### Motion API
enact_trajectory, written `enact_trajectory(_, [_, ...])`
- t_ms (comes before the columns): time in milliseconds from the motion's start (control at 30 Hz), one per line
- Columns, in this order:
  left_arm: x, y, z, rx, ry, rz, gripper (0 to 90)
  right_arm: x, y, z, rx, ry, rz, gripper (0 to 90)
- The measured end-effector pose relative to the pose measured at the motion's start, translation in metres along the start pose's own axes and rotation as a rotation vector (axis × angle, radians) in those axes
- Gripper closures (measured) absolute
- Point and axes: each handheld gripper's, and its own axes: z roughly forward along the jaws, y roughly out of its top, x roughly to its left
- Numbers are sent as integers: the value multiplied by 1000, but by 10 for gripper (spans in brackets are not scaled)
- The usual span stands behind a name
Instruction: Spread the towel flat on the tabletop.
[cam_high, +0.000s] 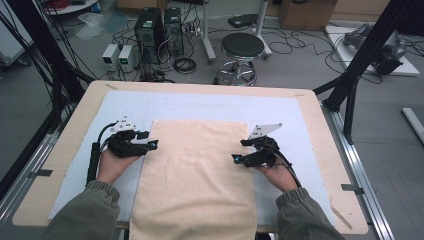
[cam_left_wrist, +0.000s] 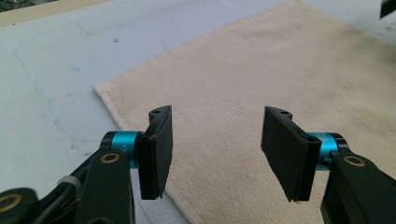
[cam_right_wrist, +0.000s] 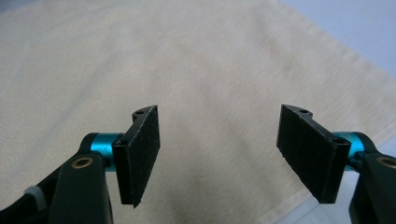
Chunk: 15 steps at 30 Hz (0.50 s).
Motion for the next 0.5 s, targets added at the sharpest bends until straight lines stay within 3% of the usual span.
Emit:
enact_trajectory(167, [3,5,-8,4,-11,2,398,-11,17,-2,39,-26,-25,269])
enact_trajectory(267, [5,7,-13,2,-10,4,384,-17,24,-4,34,-36,-30,268])
enact_trajectory(500, [7,8,-18,-12,-6,6,374,-24,26,-2,32,-37,-16,265])
